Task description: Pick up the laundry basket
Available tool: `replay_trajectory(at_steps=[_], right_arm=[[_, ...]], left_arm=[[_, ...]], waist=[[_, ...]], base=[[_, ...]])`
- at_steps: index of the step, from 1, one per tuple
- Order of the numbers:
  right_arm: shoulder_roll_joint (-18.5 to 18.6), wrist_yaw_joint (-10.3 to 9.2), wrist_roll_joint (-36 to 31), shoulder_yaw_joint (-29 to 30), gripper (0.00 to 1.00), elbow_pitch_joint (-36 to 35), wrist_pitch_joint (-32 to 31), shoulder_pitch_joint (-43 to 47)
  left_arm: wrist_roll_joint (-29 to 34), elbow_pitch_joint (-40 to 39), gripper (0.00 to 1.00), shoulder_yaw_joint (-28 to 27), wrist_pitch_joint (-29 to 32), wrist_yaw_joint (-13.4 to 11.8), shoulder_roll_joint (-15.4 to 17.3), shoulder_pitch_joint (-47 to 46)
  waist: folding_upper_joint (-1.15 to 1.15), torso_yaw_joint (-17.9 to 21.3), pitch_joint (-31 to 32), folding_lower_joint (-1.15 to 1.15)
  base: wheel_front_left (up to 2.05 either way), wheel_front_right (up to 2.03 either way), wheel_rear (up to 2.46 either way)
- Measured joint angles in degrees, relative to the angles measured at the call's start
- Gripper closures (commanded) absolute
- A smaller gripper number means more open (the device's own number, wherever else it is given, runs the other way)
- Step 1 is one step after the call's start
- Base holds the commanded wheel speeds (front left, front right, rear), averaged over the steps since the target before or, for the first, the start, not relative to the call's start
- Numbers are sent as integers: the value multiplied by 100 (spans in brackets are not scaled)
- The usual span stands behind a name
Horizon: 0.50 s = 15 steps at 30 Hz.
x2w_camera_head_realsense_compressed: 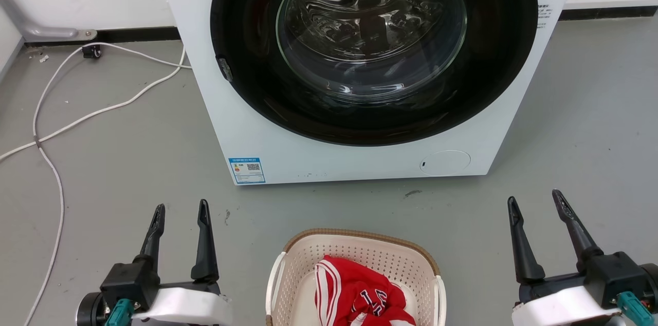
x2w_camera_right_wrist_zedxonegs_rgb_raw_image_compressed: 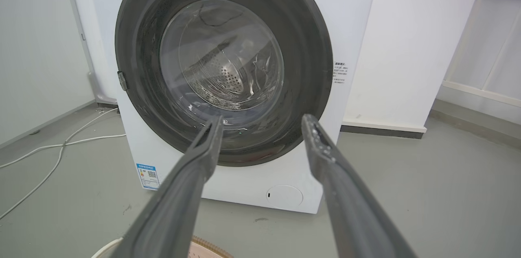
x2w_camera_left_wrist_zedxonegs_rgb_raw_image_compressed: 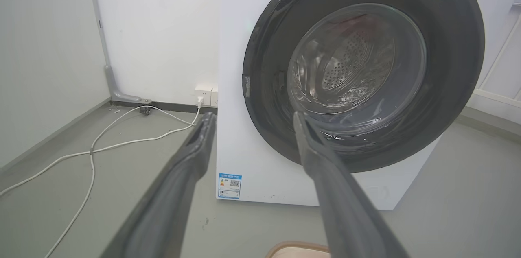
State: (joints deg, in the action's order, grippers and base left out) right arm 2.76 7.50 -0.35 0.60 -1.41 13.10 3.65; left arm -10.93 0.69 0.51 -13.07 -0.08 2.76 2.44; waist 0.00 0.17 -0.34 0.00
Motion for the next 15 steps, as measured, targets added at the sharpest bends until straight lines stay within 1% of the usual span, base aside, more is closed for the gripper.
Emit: replay_trajectory(at_steps=[15], right_arm=[[2, 0, -557, 66, 0, -32, 158, 92]], left_arm=[[701, -77, 0, 62, -168, -102, 2, 86]], waist=[[0, 2, -17, 0]], base=[[0, 0, 0]])
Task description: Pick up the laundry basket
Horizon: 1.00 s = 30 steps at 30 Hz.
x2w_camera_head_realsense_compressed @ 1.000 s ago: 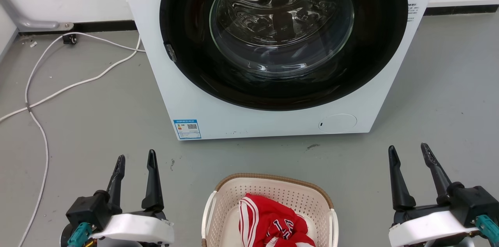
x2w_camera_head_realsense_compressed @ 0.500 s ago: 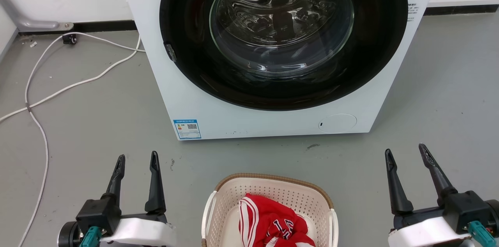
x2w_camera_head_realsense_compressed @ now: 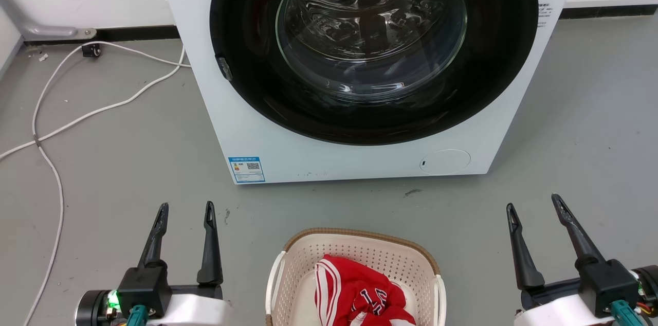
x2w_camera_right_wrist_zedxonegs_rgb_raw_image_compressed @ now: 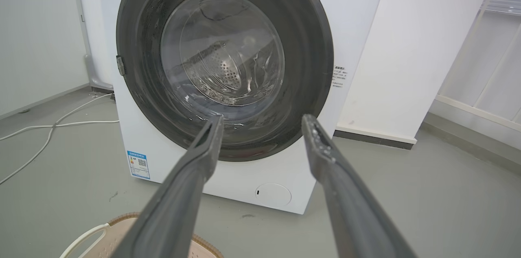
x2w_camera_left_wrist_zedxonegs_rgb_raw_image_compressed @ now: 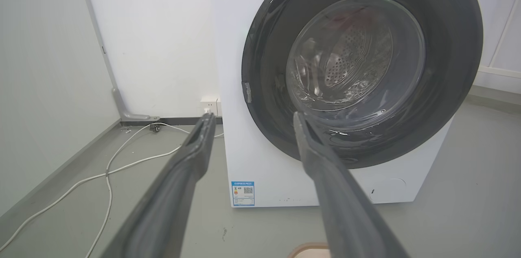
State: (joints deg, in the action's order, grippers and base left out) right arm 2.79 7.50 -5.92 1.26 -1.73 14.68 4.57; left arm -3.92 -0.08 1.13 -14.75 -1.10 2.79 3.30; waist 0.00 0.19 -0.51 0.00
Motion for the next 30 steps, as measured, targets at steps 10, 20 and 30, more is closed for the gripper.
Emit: replay_trajectory(at_steps=[10, 20, 30], right_arm=[[2, 0, 48, 83, 0, 112, 40, 25], [2, 0, 178, 93, 0, 169, 41, 29], [2, 1, 182, 87, 0, 177, 41, 32]], left_arm=[[155, -55, 0, 13, -32, -51, 1, 40], [124, -52, 0, -12, -32, -48, 1, 89], [47, 58, 0, -44, -32, -33, 1, 90]], waist=[[0, 1, -2, 0], [0, 3, 2, 0], [0, 5, -27, 1]], base=[[0, 0, 0], [0, 0, 0], [0, 0, 0]])
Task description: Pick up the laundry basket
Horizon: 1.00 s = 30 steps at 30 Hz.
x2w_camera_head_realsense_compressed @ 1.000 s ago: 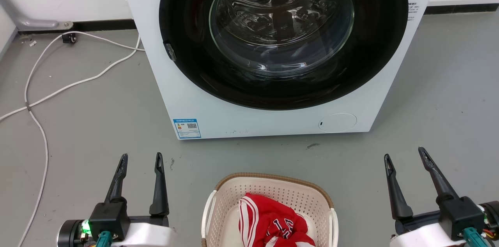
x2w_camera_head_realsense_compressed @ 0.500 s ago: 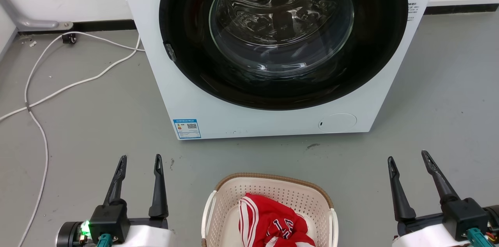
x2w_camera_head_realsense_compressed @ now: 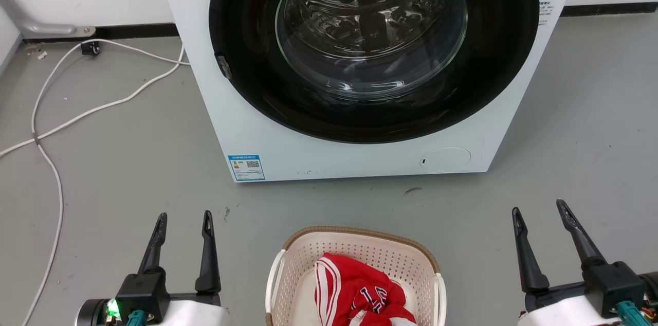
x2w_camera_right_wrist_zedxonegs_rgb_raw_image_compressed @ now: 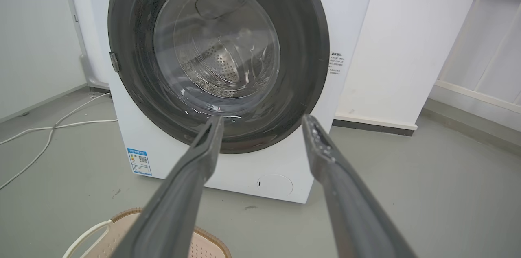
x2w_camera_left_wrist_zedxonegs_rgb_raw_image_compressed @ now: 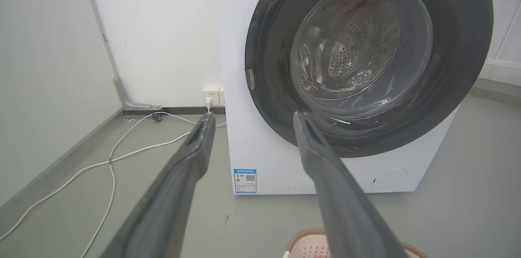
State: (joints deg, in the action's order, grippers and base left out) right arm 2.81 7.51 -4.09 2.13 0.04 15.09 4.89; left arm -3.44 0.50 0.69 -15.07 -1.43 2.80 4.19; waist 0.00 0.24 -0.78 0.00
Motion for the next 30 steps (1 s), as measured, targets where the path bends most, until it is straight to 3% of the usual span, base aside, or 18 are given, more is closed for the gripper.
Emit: replay_trajectory(at_steps=[5, 10, 17, 30], right_arm=[[2, -1, -64, 11, 0, 232, 0, -54], [2, -1, -207, -152, 0, 914, 0, -395], [3, 0, -457, -354, 0, 2287, 0, -1115], [3, 0, -660, -756, 0, 4856, 0, -2767]], left_arm=[[-37, 354, 0, -25, -1, 101, 1, -112], [-31, 1074, 0, -54, 0, 282, 8, -483], [-11, 2335, 0, -47, -1, 548, 58, -1309], [-31, 4841, 0, 244, -1, 803, 250, -3075]], waist=[[0, 6, -83, 0], [0, 25, -270, 0], [0, 62, -700, 0], [0, 232, -1657, -1]], base=[[0, 0, 0], [0, 0, 0], [0, 0, 0], [0, 0, 0]])
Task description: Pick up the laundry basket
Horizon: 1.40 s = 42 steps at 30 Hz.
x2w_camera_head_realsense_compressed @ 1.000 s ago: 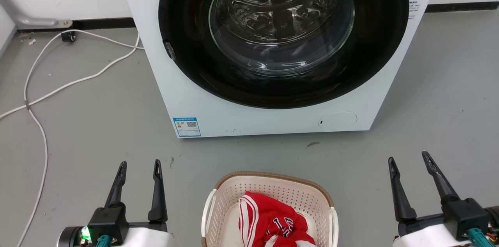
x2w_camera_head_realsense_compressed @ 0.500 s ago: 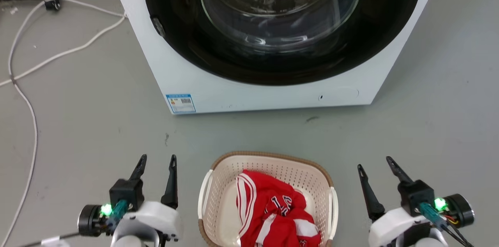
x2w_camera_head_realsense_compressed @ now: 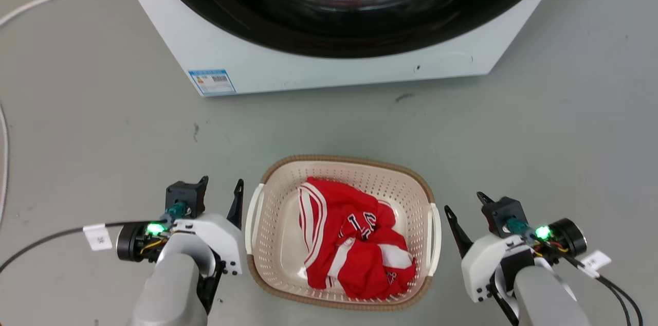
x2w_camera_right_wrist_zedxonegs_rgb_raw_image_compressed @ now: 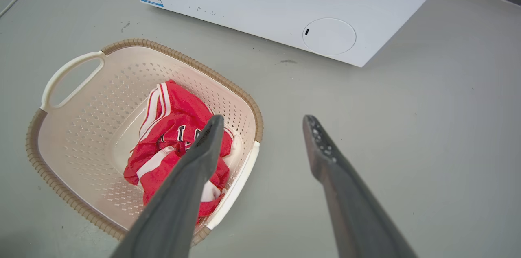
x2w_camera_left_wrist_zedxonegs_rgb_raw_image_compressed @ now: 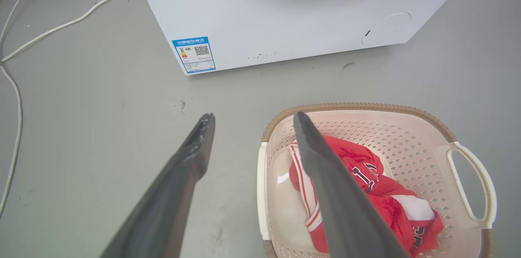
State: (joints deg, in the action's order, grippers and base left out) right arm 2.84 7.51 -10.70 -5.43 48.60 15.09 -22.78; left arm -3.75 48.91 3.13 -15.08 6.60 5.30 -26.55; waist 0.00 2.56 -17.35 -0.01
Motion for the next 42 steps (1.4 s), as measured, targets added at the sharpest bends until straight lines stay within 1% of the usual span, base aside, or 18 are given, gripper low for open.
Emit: replay_trajectory(at_steps=[1, 7, 13, 15, 16, 17, 26, 31, 32, 42], right_arm=[[0, 0, 5, -94, 0, 344, 1, -252], [1, 0, 58, -312, 0, 1265, -101, -860], [1, 0, 364, -620, 0, 1819, -234, -1223], [1, 0, 539, -751, 0, 1920, -279, -1299], [1, 0, 764, -935, 0, 1987, -353, -1350], [1, 0, 764, -935, 0, 1987, -353, -1350], [0, 0, 1682, -1705, 0, 1993, -694, -1473], [0, 0, 1959, -1925, 0, 2015, -798, -1589], [-1, 0, 2104, -2007, 0, 2049, -835, -1654], [0, 0, 2392, -2134, 0, 2224, -881, -1856]], left_arm=[[-4, 361, 0, 66, 0, 24, 30, -249], [-65, 1302, 0, 272, 26, 59, 55, -875], [-176, 1916, 0, 470, 88, 77, 58, -1336], [-225, 2054, 0, 560, 141, 79, 41, -1455], [-298, 2139, 0, 637, 183, 79, 13, -1552], [-298, 2139, 0, 637, 183, 79, 13, -1552], [-491, 2357, 0, 960, 443, 80, 8, -1788], [-575, 2403, 0, 1087, 535, 80, 43, -1866], [-623, 2419, 0, 1149, 588, 80, 54, -1936], [-760, 2453, 0, 1405, 635, 79, 53, -2090]], waist=[[0, 30, -152, 0], [0, 102, -596, 0], [0, 147, -988, 0], [0, 155, -1107, 0], [0, 160, -1223, 0], [0, 160, -1223, 0], [0, 153, -1683, 0], [0, 162, -1899, 0], [0, 170, -2017, 0], [0, 151, -2343, 0]], base=[[0, 0, 0], [0, 0, 0], [0, 0, 0], [0, 0, 0], [0, 0, 0], [0, 0, 0], [0, 0, 0], [0, 0, 0], [0, 0, 0], [0, 0, 0]])
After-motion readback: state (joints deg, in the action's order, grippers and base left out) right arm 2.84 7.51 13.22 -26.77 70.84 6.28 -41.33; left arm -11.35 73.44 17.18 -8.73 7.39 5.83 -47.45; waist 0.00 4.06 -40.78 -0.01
